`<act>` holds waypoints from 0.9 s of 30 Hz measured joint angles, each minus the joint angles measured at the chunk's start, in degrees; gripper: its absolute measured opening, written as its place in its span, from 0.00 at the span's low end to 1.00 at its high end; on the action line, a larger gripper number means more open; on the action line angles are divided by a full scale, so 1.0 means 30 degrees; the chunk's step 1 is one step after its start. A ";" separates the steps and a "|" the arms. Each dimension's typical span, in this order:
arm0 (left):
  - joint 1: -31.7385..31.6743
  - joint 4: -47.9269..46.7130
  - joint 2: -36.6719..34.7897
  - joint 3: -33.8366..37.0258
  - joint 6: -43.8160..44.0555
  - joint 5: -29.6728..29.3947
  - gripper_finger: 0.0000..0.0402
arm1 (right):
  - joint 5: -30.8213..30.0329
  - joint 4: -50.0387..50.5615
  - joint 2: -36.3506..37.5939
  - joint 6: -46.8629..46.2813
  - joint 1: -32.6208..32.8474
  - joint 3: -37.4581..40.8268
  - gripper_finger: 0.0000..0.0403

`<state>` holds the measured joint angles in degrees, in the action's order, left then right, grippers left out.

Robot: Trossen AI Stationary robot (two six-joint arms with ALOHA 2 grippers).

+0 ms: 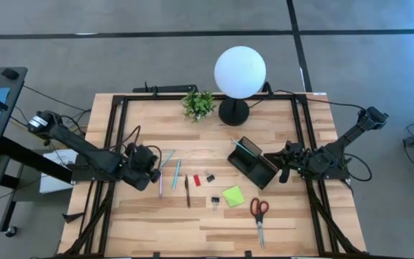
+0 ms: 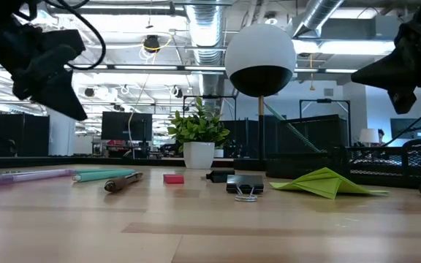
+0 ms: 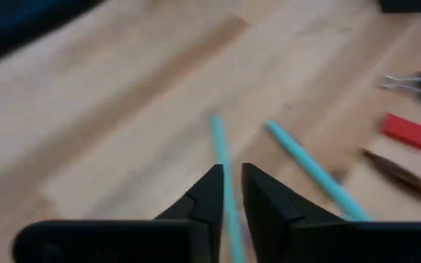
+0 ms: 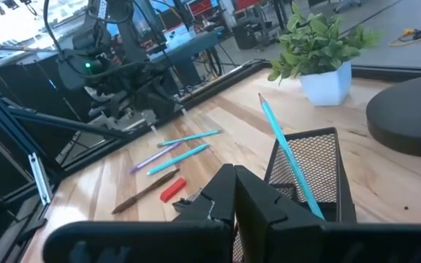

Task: Pick and place office supplies into organizer
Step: Put the violet pen into the desk organizer

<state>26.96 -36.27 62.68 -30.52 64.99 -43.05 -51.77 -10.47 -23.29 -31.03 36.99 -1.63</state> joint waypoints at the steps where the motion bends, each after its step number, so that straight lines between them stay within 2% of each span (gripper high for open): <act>1: 0.0031 0.0571 0.0161 0.0000 0.0033 0.0470 0.15 | 0.0000 0.0000 0.0001 0.0000 0.0000 0.0000 0.00; 6: 0.0041 0.3408 0.1354 0.0000 -0.1034 0.4668 0.25 | 0.0000 0.0092 0.0000 0.0124 0.0000 0.0000 0.00; 8: 0.0050 0.3870 0.1921 0.0000 -0.0730 0.5621 0.27 | 0.0000 0.0113 0.0007 0.0449 0.0000 0.0000 0.00; 18: 0.0800 0.3920 0.5497 0.0000 0.3118 0.5769 0.23 | 0.0000 0.0802 0.0001 0.0501 0.0000 0.0000 0.00; 27: 0.1733 0.3777 0.6360 -0.0012 0.4763 0.4959 0.16 | 0.0000 0.0850 0.0007 0.0495 0.0000 0.0000 0.00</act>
<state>32.16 -24.94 81.76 -30.56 79.28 -28.18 -51.77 -7.92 -23.27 -29.54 36.99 -1.63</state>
